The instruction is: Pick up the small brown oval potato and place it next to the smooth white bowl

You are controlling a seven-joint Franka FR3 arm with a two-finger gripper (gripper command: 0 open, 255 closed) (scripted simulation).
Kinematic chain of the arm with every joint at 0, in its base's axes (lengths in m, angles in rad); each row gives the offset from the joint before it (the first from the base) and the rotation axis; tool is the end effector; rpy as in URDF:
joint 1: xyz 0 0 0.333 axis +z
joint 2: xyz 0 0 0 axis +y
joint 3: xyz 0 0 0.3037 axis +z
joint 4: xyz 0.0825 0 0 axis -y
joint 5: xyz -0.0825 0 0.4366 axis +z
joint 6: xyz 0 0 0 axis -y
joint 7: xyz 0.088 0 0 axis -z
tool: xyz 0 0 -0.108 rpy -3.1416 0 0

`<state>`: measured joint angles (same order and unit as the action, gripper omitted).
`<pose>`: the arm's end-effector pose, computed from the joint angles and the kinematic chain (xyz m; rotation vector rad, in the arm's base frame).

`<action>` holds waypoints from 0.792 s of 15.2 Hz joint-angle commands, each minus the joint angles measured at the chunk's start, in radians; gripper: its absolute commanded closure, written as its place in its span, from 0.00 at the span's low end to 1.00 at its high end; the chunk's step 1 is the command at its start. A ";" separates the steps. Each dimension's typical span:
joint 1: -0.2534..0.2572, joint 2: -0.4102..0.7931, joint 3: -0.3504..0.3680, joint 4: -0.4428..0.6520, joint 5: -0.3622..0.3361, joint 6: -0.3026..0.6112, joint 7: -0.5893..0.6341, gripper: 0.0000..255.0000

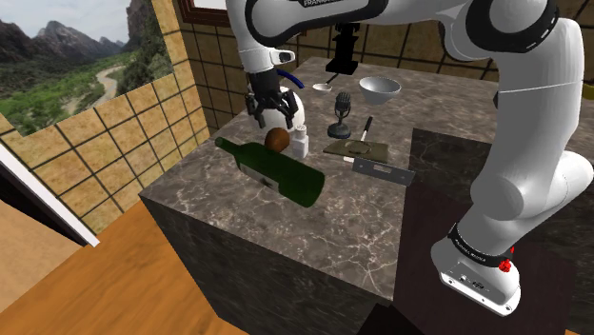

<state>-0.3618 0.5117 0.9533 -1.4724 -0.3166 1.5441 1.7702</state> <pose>0.6276 0.2677 0.4382 2.4706 -1.6296 -0.2653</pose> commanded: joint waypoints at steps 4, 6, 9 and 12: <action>-0.020 -0.004 -0.002 -0.072 -0.004 0.060 0.004 0.00; -0.027 -0.007 -0.002 -0.098 -0.004 0.083 0.005 0.00; -0.027 -0.007 -0.002 -0.098 -0.004 0.083 0.005 0.00; -0.027 -0.007 -0.002 -0.098 -0.004 0.083 0.005 0.00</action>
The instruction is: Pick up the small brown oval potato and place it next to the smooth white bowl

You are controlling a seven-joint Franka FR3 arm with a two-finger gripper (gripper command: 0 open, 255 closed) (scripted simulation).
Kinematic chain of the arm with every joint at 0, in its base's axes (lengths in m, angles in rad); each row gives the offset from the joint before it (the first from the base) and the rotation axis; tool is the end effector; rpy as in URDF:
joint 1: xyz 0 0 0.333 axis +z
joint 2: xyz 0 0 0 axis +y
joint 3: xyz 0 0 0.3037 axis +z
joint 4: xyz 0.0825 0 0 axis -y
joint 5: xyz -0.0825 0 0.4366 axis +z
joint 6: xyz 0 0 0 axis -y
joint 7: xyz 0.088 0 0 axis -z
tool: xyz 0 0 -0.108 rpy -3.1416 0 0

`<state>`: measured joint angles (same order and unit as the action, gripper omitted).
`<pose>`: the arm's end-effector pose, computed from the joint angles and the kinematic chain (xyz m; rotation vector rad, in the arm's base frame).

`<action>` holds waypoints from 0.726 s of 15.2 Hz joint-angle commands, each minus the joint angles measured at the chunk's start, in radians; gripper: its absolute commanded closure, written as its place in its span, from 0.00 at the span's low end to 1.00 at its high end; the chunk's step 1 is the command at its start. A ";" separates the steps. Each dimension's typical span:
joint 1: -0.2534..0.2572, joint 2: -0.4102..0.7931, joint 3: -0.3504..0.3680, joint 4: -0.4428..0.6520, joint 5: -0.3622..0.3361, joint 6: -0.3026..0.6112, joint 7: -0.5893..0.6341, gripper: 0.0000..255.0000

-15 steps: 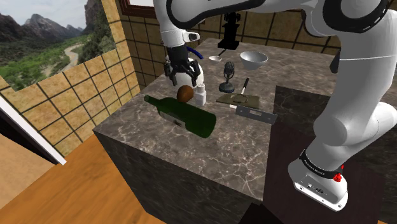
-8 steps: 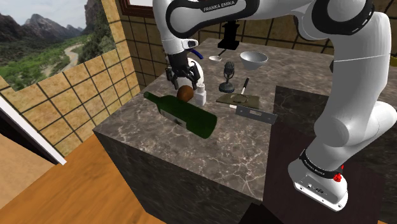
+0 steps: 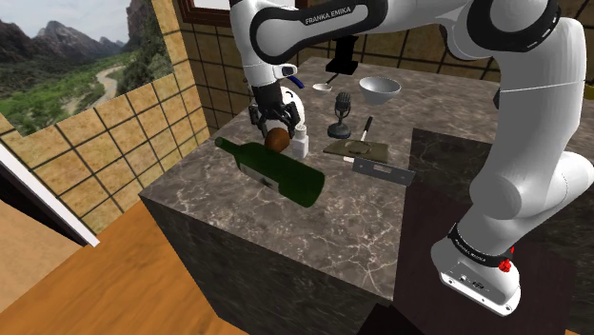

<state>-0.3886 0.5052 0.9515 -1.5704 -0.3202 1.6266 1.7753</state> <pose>0.6208 0.2649 0.4007 2.4640 -1.6295 -0.2636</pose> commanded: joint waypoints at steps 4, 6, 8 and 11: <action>-0.001 -0.002 0.001 -0.001 0.001 0.000 0.000 1.00; 0.001 0.001 0.000 -0.002 0.000 0.002 0.001 1.00; -0.001 0.000 0.000 -0.001 0.000 0.001 -0.001 1.00; 0.000 0.000 0.000 0.000 0.000 0.000 0.000 1.00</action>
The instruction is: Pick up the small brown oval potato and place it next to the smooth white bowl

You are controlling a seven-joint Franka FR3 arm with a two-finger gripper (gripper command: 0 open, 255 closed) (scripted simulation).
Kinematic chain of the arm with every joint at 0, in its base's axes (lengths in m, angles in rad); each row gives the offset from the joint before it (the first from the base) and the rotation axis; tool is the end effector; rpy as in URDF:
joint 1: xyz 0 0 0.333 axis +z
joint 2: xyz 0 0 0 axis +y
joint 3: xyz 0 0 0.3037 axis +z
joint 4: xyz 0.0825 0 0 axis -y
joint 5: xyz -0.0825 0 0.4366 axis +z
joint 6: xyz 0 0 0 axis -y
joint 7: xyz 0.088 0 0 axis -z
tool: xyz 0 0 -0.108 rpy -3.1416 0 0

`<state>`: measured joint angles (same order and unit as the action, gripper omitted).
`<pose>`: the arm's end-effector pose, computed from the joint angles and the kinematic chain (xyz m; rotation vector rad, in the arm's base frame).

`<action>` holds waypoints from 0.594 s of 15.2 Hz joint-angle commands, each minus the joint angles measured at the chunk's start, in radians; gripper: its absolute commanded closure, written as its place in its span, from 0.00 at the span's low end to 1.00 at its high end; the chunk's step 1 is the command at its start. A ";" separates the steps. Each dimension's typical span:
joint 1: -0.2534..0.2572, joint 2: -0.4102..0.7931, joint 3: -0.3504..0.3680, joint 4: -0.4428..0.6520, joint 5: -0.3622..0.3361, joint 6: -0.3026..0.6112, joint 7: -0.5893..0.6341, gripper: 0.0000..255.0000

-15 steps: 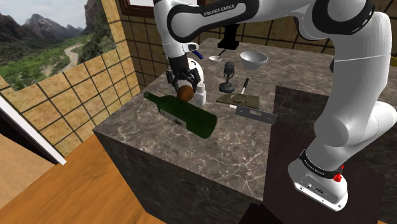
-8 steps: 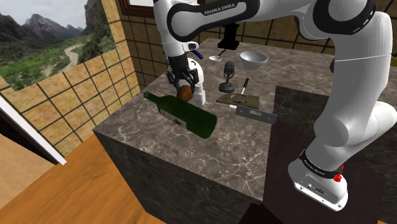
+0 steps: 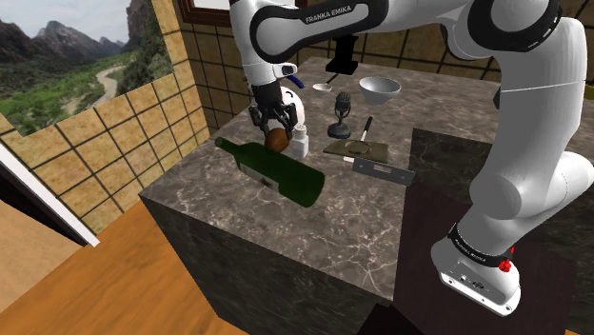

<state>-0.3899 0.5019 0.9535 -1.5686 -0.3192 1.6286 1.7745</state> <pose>0.6211 0.2652 0.4037 2.4690 -1.6324 -0.2588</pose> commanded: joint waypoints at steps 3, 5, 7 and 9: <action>0.004 -0.005 0.003 0.029 0.007 -0.038 -0.003 1.00; 0.006 -0.010 0.006 0.051 0.011 -0.062 -0.005 1.00; 0.010 -0.014 0.008 0.075 0.015 -0.087 -0.007 1.00; 0.015 -0.016 0.010 0.100 0.018 -0.112 -0.009 1.00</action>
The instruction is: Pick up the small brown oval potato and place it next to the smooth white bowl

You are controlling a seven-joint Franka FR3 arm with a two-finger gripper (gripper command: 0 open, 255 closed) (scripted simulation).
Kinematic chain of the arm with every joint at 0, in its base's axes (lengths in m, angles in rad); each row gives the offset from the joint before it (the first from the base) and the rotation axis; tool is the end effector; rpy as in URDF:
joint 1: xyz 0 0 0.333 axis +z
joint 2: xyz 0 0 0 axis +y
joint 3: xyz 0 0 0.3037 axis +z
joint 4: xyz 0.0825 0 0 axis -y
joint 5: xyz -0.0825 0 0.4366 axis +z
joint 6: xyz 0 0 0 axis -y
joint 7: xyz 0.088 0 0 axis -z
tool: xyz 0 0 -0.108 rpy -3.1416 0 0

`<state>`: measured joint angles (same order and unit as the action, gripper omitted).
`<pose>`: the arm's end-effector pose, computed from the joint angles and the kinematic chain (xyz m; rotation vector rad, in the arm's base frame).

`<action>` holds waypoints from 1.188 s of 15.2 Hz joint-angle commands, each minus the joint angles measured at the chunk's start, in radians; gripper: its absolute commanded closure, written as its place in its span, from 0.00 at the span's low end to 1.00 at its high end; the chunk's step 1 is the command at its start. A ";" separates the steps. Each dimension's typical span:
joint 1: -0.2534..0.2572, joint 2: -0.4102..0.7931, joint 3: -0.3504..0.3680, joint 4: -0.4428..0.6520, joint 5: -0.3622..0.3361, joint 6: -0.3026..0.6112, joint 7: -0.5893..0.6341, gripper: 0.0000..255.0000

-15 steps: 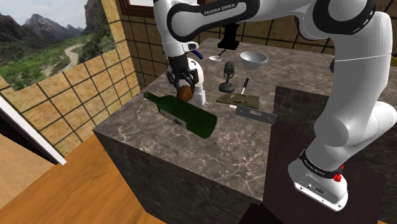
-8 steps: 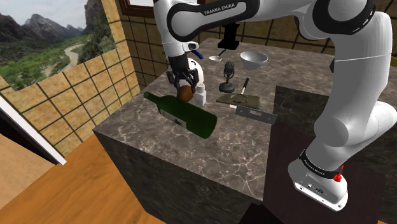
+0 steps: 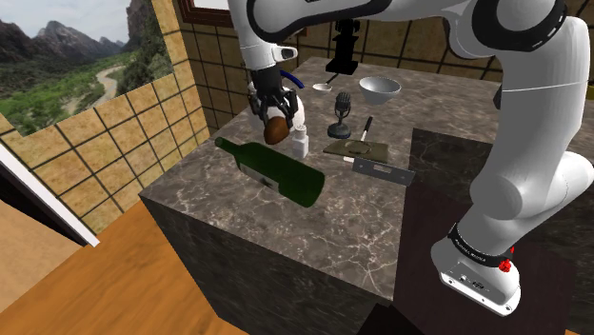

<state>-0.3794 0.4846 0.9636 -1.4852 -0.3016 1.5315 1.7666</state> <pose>0.6219 0.2648 0.4472 2.4644 -1.6295 -0.2635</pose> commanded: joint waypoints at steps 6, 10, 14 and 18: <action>0.025 -0.001 0.002 0.101 0.003 -0.096 -0.003 1.00; 0.045 0.004 0.001 0.167 0.001 -0.153 -0.003 1.00; 0.072 0.015 -0.002 0.241 -0.006 -0.214 -0.002 1.00; 0.104 0.030 -0.007 0.320 -0.017 -0.274 0.000 1.00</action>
<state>-0.2801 0.5122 0.9575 -1.1799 -0.3165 1.2687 1.7667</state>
